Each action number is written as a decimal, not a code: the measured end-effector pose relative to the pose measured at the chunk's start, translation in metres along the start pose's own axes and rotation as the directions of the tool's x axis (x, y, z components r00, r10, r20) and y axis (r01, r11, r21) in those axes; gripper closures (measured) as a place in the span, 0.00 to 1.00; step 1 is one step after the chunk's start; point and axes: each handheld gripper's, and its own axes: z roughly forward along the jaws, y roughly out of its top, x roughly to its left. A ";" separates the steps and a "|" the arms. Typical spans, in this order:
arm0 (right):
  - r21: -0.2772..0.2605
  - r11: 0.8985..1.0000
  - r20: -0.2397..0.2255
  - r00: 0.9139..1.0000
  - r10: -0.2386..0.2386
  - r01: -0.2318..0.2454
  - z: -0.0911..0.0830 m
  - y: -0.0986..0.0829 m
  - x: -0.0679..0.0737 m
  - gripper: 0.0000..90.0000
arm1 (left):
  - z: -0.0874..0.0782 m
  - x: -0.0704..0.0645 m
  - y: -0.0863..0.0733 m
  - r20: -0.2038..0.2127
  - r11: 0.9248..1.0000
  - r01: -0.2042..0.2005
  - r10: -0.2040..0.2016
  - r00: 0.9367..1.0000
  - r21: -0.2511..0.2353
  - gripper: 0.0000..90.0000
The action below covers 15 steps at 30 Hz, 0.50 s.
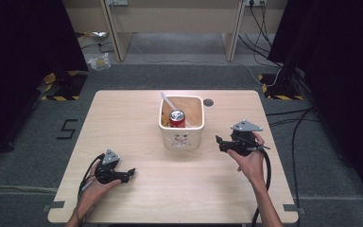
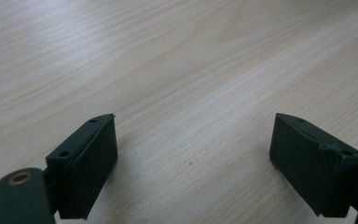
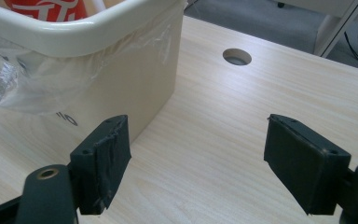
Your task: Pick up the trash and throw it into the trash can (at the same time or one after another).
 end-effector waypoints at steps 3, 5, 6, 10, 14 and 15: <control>-0.002 1.000 -0.002 1.000 0.001 -0.001 -0.001 0.000 0.001 0.25 | 0.000 0.000 0.000 0.000 1.000 0.000 0.000 1.000 0.000 0.16; -0.008 1.000 -0.002 1.000 0.004 -0.004 0.000 -0.002 0.002 0.26 | 0.000 0.000 0.000 0.000 1.000 0.000 0.000 1.000 0.000 0.16; -0.002 1.000 -0.003 1.000 0.002 -0.002 0.001 -0.004 0.002 0.26 | 0.000 0.000 0.000 0.000 1.000 0.000 0.000 1.000 0.000 0.16; 0.018 1.000 -0.007 1.000 0.012 -0.012 0.004 -0.012 0.002 0.25 | 0.000 0.000 0.000 0.000 1.000 0.000 0.000 1.000 0.000 0.16; 0.017 1.000 -0.010 1.000 0.019 -0.019 0.005 -0.018 0.002 0.25 | 0.000 0.000 0.000 0.000 1.000 0.000 0.000 1.000 0.000 0.16; 0.019 1.000 -0.010 1.000 0.021 -0.021 0.005 -0.019 0.002 0.25 | 0.000 0.000 0.000 0.000 1.000 0.000 0.000 1.000 0.000 0.16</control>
